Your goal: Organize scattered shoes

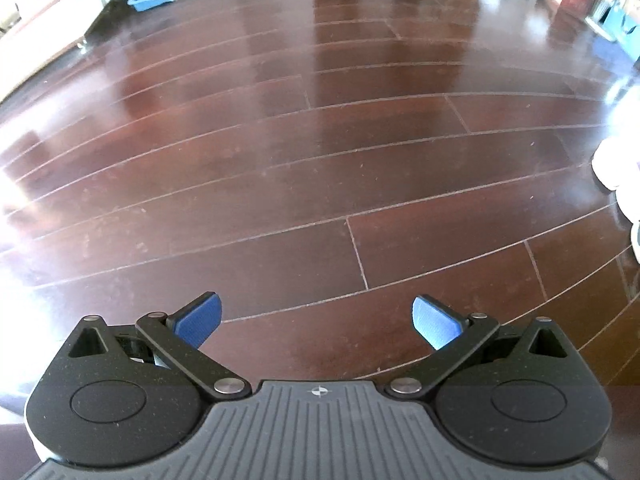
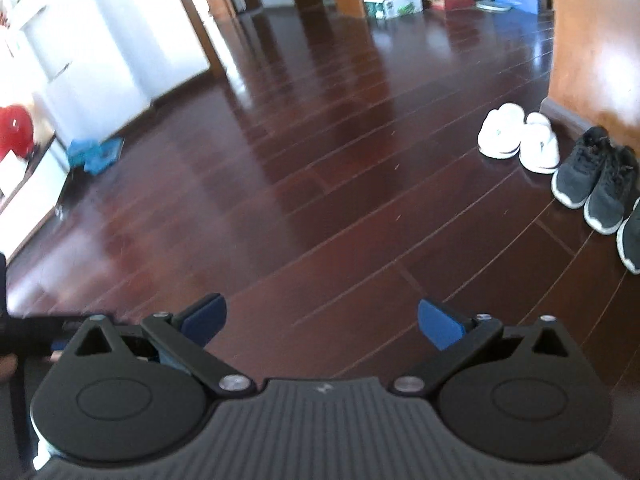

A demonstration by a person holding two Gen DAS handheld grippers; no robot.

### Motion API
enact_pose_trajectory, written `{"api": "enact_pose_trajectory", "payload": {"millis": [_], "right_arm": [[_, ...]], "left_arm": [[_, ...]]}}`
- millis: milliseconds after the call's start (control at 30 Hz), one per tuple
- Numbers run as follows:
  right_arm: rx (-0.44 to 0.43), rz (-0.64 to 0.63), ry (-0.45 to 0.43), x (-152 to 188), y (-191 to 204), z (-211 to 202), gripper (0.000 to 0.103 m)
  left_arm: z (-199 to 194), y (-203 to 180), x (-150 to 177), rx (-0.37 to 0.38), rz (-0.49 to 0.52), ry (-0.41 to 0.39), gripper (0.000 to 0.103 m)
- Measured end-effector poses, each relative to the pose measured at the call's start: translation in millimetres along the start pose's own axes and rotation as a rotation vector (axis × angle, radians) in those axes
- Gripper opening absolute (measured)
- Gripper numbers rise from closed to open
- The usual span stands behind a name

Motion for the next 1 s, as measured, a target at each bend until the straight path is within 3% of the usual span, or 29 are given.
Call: {"api": "enact_pose_trajectory", "payload": {"millis": [167, 267, 367, 500, 600, 700, 867, 1000], "right_arm": [[-0.102, -0.082, -0.049, -9, 24, 7, 0.103], [-0.159, -0.179, -0.095, -25, 27, 9, 0.103], [-0.177, -0.235, -0.178, -44, 22, -3, 0.103], [-0.188, -0.238, -0.272, -58, 11, -37, 0.103], [-0.195, -0.233, -0.311, -56, 5, -66, 0.103], [-0.146, -0.204, -0.372, -45, -4, -106, 0.103], [-0.053, -0.186, -0.362, -2, -14, -145, 0.103], [-0.045, -0.195, -0.323, 38, -4, -159, 0.103]], "left_arm": [[-11, -8, -1, 0.021, 0.029, -0.021, 0.103], [-26, -29, -20, 0.054, 0.058, -0.068, 0.103], [-54, -47, -37, 0.095, 0.023, -0.15, 0.103], [-104, -78, -30, 0.134, 0.076, -0.256, 0.103], [-152, -94, -17, 0.191, 0.053, -0.335, 0.103], [-211, -98, 3, 0.239, -0.011, -0.442, 0.103], [-263, -88, 69, 0.206, 0.067, -0.433, 0.103], [-290, -59, 112, 0.155, 0.062, -0.442, 0.103]]}}
Point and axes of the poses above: each gripper's, at about its wrist camera, not at the fingertips, and z roughly the way its jaws point, y to its left, x to its underside, the point moved 8 cm from there along z, roughly the way its jaws point, and after that the axes turned 6 degrees about -y, right-handed, at the moved point
